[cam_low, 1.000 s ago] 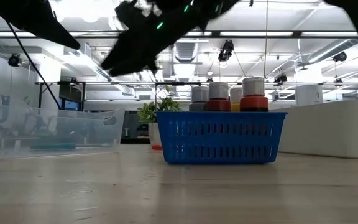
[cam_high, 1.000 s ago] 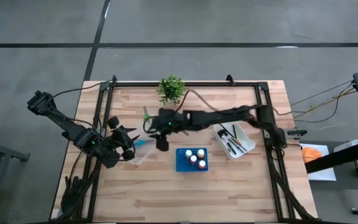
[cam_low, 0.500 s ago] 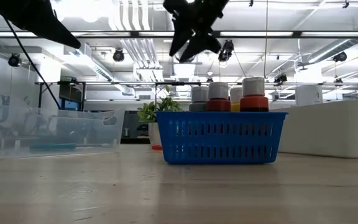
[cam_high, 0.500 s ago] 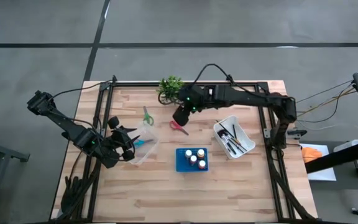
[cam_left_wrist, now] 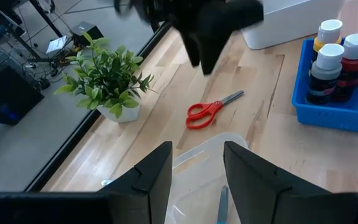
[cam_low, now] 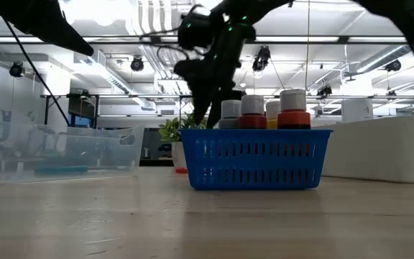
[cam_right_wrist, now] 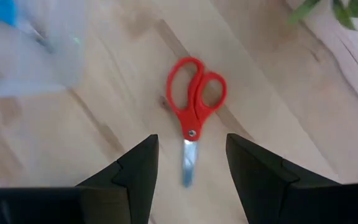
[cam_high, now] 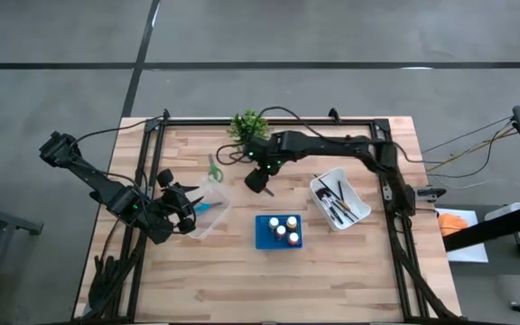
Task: Pick & Place Paint Supplies
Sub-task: Put the orange scissors in the transparent bin
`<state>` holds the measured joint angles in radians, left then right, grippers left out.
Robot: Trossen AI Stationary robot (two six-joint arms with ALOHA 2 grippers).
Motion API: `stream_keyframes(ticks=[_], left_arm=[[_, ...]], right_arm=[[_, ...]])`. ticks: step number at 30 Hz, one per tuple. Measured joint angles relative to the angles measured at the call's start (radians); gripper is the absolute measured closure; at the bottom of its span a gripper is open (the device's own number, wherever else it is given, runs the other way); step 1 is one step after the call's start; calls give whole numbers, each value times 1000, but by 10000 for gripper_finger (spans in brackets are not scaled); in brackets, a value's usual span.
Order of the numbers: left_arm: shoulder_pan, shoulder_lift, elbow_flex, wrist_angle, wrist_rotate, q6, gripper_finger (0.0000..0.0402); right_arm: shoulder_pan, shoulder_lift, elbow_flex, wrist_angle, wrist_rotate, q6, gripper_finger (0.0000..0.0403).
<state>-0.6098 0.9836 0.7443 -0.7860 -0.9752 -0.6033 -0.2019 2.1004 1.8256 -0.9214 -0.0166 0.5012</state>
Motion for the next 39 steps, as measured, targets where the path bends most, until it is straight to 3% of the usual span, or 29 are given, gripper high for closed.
stream_keyframes(ticks=[5, 15, 22, 27, 39], left_arm=[[0, 0, -11, 3, 0, 0, 250], [0, 0, -14, 0, 9, 1, 250], [0, 0, -14, 0, 11, 2, 250], [0, 0, -14, 0, 11, 4, 250], [0, 0, -14, 1, 11, 3, 250]], right_arm=[[8, 109, 136, -101, -3, -141, 230], [59, 244, 341, -200, -8, -411, 336], [93, 253, 295, -178, -10, -637, 355], [107, 251, 244, -112, 54, -721, 355], [107, 250, 175, -17, 107, -730, 350]])
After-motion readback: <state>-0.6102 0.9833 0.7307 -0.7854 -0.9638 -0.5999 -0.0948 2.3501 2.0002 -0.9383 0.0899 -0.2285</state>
